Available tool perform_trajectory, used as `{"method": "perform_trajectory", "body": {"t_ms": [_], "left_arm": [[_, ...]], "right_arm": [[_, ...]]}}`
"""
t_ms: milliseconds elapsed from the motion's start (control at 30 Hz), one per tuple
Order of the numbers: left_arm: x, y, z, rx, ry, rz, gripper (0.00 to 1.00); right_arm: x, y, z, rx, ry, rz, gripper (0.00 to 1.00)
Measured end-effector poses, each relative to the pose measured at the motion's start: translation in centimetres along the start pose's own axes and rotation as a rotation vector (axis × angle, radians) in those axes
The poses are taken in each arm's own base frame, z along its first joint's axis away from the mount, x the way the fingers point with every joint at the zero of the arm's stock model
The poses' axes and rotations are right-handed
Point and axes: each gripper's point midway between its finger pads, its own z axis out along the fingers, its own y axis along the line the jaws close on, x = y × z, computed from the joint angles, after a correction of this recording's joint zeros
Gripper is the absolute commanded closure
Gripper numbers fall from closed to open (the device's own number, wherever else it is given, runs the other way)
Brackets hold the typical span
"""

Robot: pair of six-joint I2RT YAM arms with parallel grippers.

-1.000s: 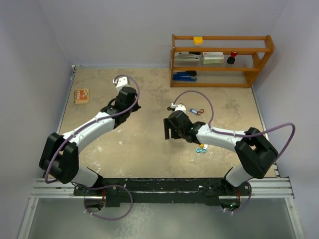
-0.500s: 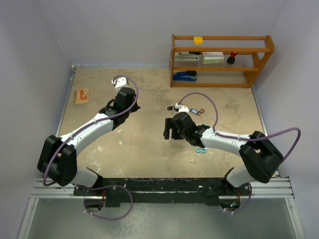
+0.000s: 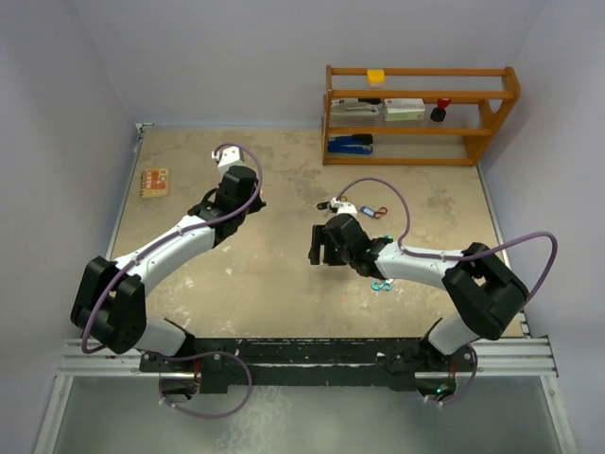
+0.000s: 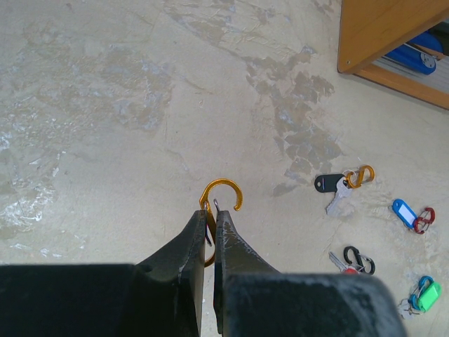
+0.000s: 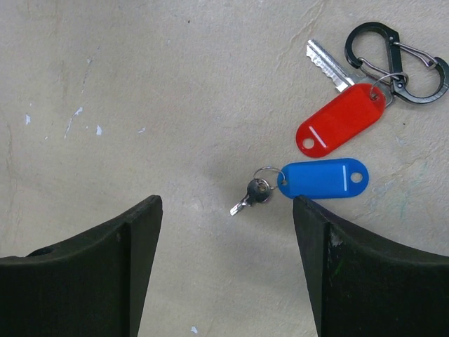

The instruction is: Put the keys on the keyring

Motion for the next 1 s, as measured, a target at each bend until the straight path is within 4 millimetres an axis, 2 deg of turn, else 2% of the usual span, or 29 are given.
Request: {"method": "perform_trajectory", "body": {"t_ms": [133, 300, 633, 833, 1000], "left_arm": [[0.0, 0.0, 0.0, 0.0, 0.0, 0.0, 1.0], [0.0, 0.0, 0.0, 0.001, 0.0, -0.001, 1.0], [0.0, 0.0, 0.0, 0.001, 0.0, -0.001, 1.0], [0.0, 0.0, 0.0, 0.001, 0.0, -0.001, 1.0], [0.0, 0.0, 0.0, 0.001, -0.001, -0.001, 1.0]], "right_arm": [[-0.1, -0.7, 0.2, 0.018, 0.001, 0.025, 0.21], [0.2, -2.6, 0.4, 0.06, 0.008, 0.058, 0.21], [-0.6, -4.8, 0.0, 0.095, -0.015, 0.103, 0.2], [-0.5, -4.7, 0.0, 0.086, -0.01, 0.104, 0.2], [-0.7, -3.9, 0.6, 0.045, -0.014, 0.108, 0.21]]}}
